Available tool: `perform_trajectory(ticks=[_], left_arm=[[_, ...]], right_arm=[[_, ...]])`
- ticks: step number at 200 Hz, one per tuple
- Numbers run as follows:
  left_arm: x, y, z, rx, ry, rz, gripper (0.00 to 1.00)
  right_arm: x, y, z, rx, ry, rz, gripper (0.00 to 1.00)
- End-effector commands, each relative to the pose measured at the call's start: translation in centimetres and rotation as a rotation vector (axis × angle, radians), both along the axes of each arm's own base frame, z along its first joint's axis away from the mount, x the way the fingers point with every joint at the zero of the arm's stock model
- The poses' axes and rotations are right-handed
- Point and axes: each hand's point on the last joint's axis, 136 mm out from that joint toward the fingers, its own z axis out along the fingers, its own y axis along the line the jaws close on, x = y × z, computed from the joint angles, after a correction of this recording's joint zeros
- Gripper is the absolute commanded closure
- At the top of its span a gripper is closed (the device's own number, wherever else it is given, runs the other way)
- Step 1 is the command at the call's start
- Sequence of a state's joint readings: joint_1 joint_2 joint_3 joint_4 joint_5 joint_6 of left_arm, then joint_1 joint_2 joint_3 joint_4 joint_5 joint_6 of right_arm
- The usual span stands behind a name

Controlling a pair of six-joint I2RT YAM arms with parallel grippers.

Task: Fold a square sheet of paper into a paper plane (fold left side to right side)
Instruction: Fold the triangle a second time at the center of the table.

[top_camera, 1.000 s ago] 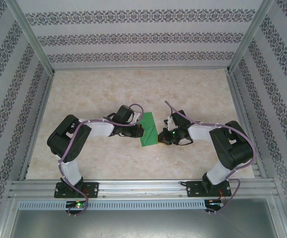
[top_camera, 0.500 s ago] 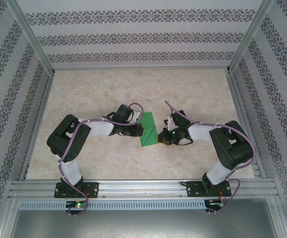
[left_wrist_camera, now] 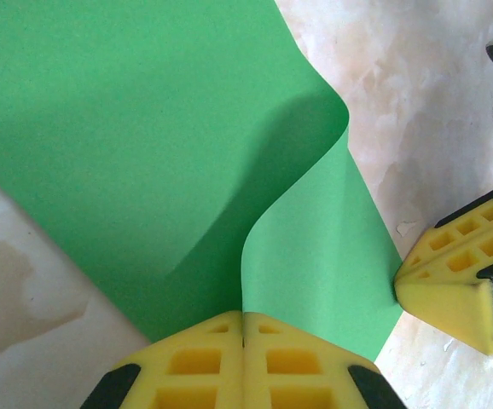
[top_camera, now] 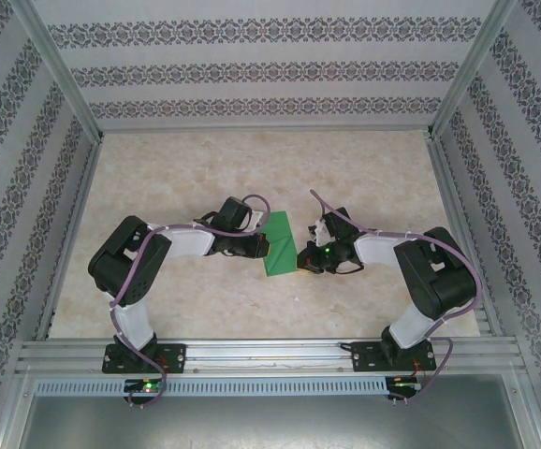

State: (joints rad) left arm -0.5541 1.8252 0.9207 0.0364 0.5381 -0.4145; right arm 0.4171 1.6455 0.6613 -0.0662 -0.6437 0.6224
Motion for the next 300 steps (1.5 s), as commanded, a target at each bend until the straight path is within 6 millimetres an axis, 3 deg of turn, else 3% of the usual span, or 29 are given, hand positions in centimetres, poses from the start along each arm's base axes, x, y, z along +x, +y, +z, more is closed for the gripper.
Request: perform_trajectory(ticks=[1, 140, 243, 270, 300], left_arm=[[1.1, 0.4, 0.6, 0.01, -0.031, 0.007, 1.0], [1.5, 0.7, 0.3, 0.026, -0.043, 0.018, 1.0], [1.3, 0.7, -1.2, 0.034, -0.013, 0.016, 1.0], [1.1, 0.9, -1.8, 0.046, 0.001, 0.014, 1.0], [0.6, 1.2, -2.6, 0.062, 0.021, 0.014, 1.0]], right_arm=[[-1.1, -0.4, -1.5, -0.056, 0.041, 0.017, 1.0], [-1.1, -0.4, -1.6, -0.056, 0.051, 0.019, 1.0], [-1.2, -0.3, -1.6, -0.052, 0.051, 0.022, 1.0], [-0.9, 0.0, -0.9, -0.034, 0.037, 0.027, 1.0], [0.1, 0.8, 1.4, 0.016, -0.017, 0.031, 1.0]])
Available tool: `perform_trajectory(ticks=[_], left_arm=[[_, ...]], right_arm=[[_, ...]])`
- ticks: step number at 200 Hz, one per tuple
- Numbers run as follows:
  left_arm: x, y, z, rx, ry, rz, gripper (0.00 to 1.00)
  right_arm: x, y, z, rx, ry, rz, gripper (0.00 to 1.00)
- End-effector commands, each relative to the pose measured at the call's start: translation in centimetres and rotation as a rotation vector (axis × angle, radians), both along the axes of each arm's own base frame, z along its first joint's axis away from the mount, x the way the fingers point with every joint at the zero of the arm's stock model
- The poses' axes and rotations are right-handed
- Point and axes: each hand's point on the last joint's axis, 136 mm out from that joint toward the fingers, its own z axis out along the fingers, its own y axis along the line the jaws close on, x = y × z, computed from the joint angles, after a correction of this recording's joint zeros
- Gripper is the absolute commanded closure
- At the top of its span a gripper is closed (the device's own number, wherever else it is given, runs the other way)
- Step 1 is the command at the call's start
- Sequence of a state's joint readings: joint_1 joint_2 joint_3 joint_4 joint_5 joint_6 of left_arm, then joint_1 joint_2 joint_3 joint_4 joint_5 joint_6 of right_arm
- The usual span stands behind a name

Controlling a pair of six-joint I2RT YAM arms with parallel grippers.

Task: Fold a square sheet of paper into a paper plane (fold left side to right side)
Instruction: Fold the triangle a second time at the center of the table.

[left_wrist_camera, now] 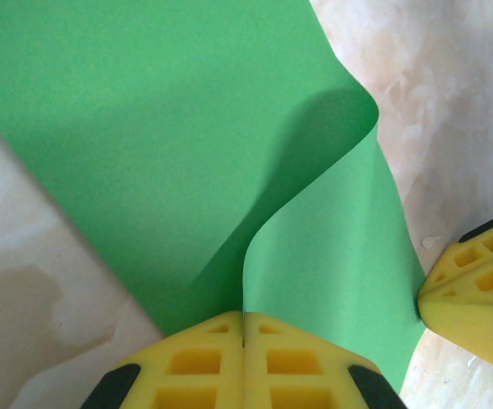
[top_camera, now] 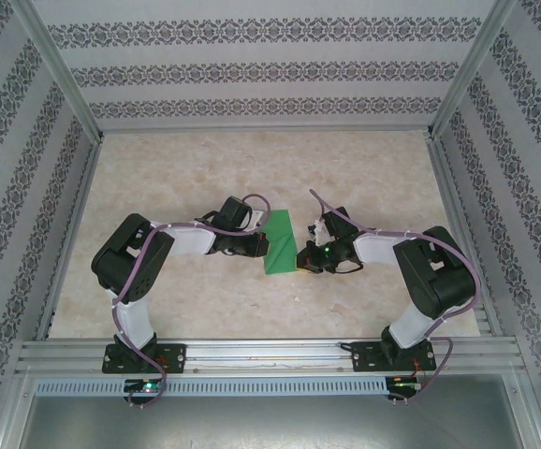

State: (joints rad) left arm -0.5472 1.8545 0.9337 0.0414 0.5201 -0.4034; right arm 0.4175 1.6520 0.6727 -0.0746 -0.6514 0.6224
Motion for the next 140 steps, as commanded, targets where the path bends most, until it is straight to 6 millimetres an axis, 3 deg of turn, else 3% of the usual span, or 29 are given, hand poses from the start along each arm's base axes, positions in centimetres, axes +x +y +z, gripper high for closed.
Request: perform_trajectory(ticks=[1, 57, 103, 140], left_arm=[[0.0, 0.9, -1.9, 0.042, 0.028, 0.005, 1.0], [-0.3, 1.0, -2.0, 0.056, 0.03, 0.002, 1.0], [-0.1, 1.1, -2.2, 0.066, 0.03, 0.001, 1.0], [-0.1, 1.0, -2.3, 0.066, 0.033, -0.001, 1.0]], right_arm=[[0.0, 0.7, 1.4, 0.013, -0.025, 0.028, 1.0], [1.8, 2.1, 5.4, 0.121, -0.111, 0.008, 1.0], [3.8, 5.1, 5.5, 0.181, -0.125, 0.001, 1.0], [4.9, 6.3, 4.5, 0.18, -0.118, 0.002, 1.0]])
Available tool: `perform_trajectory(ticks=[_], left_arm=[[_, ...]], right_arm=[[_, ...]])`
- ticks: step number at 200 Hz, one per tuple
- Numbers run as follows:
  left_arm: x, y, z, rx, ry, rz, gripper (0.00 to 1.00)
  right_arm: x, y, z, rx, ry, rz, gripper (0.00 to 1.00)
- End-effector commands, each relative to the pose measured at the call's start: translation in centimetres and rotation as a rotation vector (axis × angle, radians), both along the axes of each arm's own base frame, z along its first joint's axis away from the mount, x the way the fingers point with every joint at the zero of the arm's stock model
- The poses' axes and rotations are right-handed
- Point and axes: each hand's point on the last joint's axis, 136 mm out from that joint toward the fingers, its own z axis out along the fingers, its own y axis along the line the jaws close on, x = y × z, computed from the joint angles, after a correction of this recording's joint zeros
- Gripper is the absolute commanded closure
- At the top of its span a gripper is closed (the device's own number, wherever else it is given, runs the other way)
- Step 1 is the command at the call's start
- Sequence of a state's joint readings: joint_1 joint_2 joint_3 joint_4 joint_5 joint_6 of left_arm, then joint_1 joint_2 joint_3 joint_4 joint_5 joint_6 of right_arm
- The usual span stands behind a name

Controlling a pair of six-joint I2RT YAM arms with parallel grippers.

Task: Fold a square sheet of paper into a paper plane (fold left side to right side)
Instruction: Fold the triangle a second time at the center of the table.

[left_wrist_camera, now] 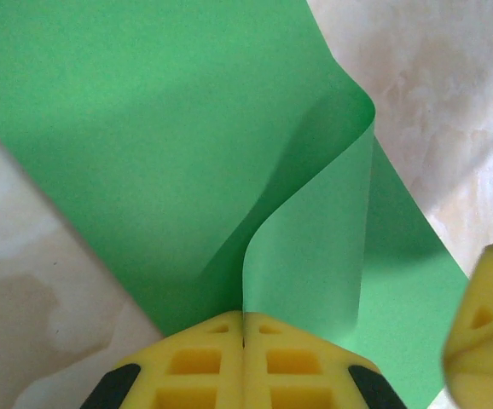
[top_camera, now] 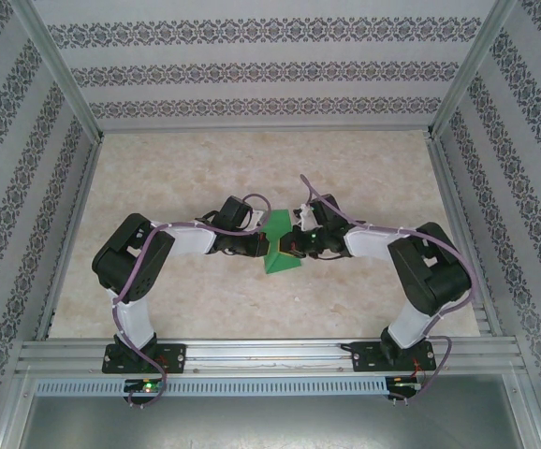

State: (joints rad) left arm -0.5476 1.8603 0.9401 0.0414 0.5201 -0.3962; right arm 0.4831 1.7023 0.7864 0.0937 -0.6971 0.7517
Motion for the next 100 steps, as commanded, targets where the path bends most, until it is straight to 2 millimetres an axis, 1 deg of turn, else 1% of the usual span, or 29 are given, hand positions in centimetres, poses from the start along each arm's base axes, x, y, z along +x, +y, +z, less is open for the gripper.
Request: perform_trajectory(ticks=[1, 29, 100], left_arm=[[-0.3, 1.1, -2.2, 0.064, 0.038, 0.003, 1.0], [-0.2, 1.0, -2.2, 0.066, 0.036, 0.001, 1.0], [-0.3, 1.1, -2.3, 0.071, 0.038, 0.001, 1.0]], right_arm=[[1.2, 1.3, 0.5, 0.031, -0.022, -0.001, 1.0], [1.4, 1.6, -0.3, 0.017, -0.012, 0.003, 1.0], [1.7, 1.1, -2.3, -0.04, 0.007, -0.01, 1.0]])
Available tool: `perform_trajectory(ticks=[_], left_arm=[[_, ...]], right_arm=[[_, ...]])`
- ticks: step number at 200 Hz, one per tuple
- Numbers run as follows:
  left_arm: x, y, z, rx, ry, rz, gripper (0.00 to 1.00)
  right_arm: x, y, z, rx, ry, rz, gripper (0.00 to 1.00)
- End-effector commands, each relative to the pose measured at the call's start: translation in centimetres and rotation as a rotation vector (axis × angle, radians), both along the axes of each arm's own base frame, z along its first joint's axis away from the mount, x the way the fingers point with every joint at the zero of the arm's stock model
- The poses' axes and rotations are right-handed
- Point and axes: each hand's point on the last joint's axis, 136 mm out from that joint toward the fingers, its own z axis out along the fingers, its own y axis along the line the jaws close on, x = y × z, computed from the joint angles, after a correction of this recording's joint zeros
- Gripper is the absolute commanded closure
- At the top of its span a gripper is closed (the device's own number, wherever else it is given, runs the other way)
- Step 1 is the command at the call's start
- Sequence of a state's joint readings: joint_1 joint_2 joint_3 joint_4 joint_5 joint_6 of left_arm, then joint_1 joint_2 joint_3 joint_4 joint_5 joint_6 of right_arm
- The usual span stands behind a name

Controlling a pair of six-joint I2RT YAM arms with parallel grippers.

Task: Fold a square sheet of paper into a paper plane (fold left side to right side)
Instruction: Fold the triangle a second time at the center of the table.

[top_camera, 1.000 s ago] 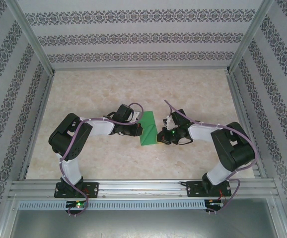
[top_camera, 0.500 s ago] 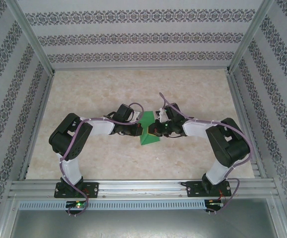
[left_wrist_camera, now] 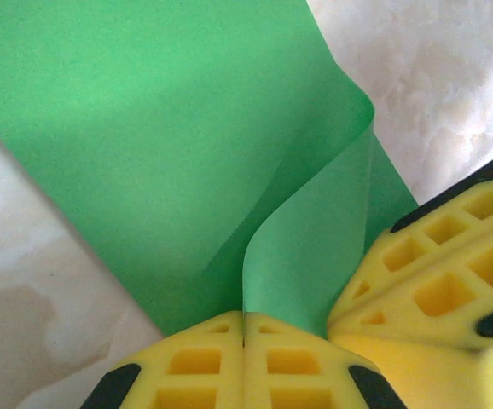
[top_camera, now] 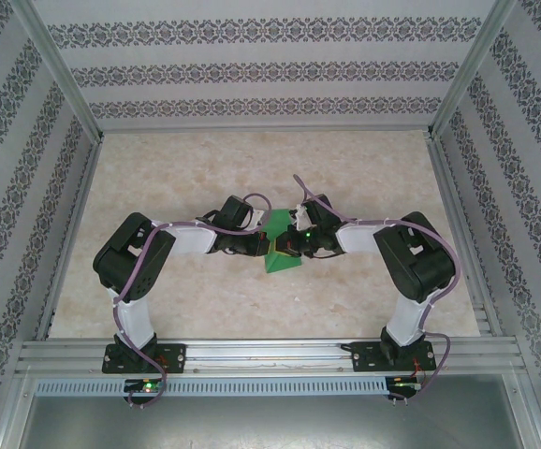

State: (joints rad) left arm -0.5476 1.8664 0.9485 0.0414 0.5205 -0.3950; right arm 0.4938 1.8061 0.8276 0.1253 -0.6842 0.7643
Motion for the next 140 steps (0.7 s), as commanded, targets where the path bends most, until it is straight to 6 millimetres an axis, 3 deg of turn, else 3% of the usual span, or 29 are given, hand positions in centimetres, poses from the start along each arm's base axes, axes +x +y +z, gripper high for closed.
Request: perform_trajectory(ticks=[1, 140], left_arm=[[-0.4, 1.2, -2.3, 0.073, 0.039, 0.002, 1.0], [-0.4, 1.4, -2.3, 0.083, 0.038, 0.008, 0.99]], right_arm=[[0.8, 0.4, -0.1, -0.019, -0.024, -0.004, 1.0], [-0.4, -1.2, -2.4, -0.112, 0.02, -0.012, 1.0]])
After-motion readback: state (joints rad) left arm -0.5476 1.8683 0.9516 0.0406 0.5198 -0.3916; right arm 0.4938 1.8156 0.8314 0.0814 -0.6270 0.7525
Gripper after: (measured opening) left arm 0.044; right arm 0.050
